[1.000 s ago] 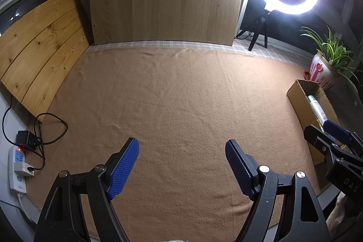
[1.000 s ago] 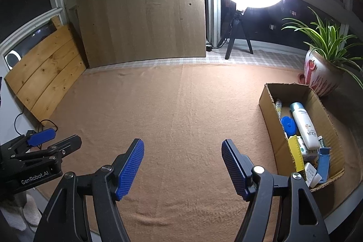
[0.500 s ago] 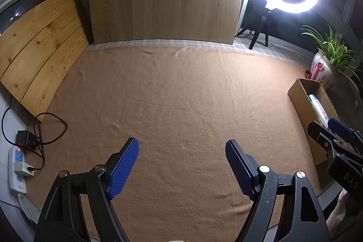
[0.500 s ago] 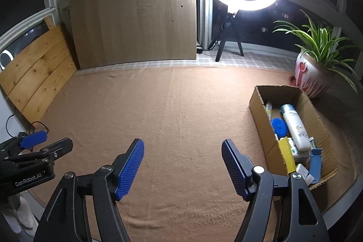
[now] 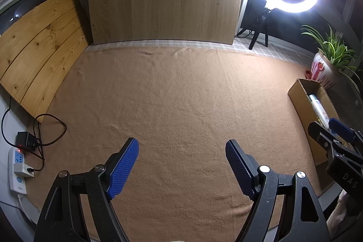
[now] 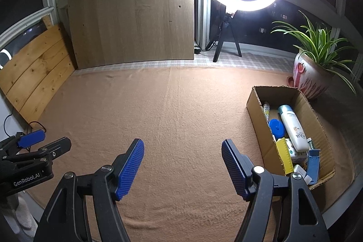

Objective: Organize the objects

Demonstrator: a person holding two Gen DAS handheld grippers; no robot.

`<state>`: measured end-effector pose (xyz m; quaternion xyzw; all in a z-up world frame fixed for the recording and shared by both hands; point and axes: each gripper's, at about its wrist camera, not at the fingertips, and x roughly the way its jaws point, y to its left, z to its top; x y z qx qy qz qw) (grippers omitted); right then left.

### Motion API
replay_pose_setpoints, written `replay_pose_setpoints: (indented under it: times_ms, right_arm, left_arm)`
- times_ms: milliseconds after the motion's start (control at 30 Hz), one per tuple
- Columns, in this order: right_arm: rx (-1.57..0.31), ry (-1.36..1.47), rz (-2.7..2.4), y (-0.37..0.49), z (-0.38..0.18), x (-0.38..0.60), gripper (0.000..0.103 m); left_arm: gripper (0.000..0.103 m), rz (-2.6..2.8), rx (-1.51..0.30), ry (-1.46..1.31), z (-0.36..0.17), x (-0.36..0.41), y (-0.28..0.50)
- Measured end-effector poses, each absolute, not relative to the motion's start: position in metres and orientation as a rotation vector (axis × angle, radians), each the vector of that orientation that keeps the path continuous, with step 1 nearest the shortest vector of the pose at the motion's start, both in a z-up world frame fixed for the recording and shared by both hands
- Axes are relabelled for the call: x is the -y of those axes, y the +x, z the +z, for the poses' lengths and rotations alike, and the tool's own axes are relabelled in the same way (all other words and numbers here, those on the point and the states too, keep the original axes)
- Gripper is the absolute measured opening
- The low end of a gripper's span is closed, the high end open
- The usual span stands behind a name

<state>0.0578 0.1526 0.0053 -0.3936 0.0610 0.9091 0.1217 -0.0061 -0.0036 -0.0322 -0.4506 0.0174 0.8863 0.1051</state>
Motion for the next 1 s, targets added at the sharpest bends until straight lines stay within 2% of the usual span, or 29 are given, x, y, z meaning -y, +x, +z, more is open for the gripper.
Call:
replay_pose_setpoints:
  times_ms: [1000]
  right_arm:
    - [-0.178, -1.178, 2.643, 0.0549, -0.0041, -0.1612, 0.067]
  left_arm:
    - [0.082, 2.604, -0.065, -1.343, -0.0375, 0.0011, -0.0129]
